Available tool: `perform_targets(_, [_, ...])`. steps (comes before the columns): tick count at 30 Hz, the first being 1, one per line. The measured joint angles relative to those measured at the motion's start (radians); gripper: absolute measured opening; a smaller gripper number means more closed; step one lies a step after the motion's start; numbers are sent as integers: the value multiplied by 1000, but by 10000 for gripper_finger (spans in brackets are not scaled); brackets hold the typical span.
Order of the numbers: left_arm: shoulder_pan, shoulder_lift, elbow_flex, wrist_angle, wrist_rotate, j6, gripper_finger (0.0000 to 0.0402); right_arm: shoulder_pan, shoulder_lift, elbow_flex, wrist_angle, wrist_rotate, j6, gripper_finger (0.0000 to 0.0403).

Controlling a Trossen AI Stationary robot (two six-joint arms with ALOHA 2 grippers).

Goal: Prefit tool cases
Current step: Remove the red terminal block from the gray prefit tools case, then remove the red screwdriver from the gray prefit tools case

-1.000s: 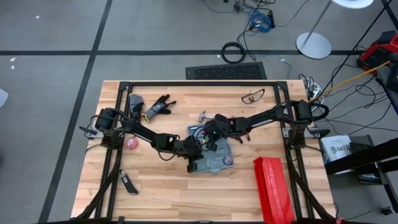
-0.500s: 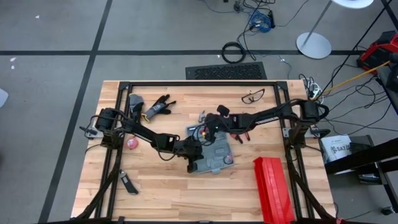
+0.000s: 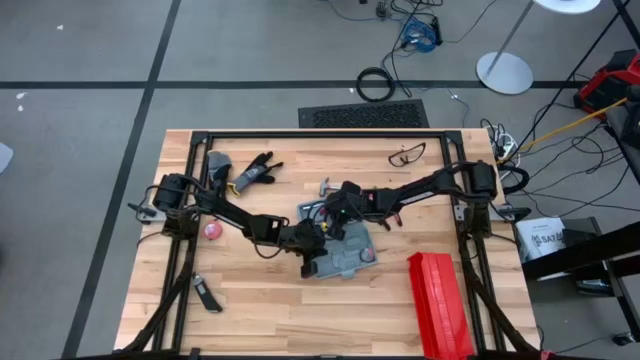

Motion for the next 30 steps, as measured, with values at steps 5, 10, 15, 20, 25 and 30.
perform_targets(5, [1, 0, 0, -1, -6, 4, 0, 0, -4, -2, 61, 60, -20, 0])
perform_targets(10, [1, 0, 0, -1, 2, 5, 0, 0, -81, 0, 111, 191, -70, 0])
perform_targets(15, [1, 0, 0, 0, 2, 6, 0, 6, -116, 0, 49, 165, -75, 0])
perform_targets(20, [1, -18, 0, -24, 40, 8, 0, -7, -116, -1, -104, 171, -42, 0])
perform_targets(25, [0, -88, -2, -135, 163, 13, 0, -45, -116, -1, -178, 164, -37, 0])
perform_targets(30, [-15, -168, -9, -233, 320, 56, 0, -74, -116, -1, -183, -1, -17, 0])
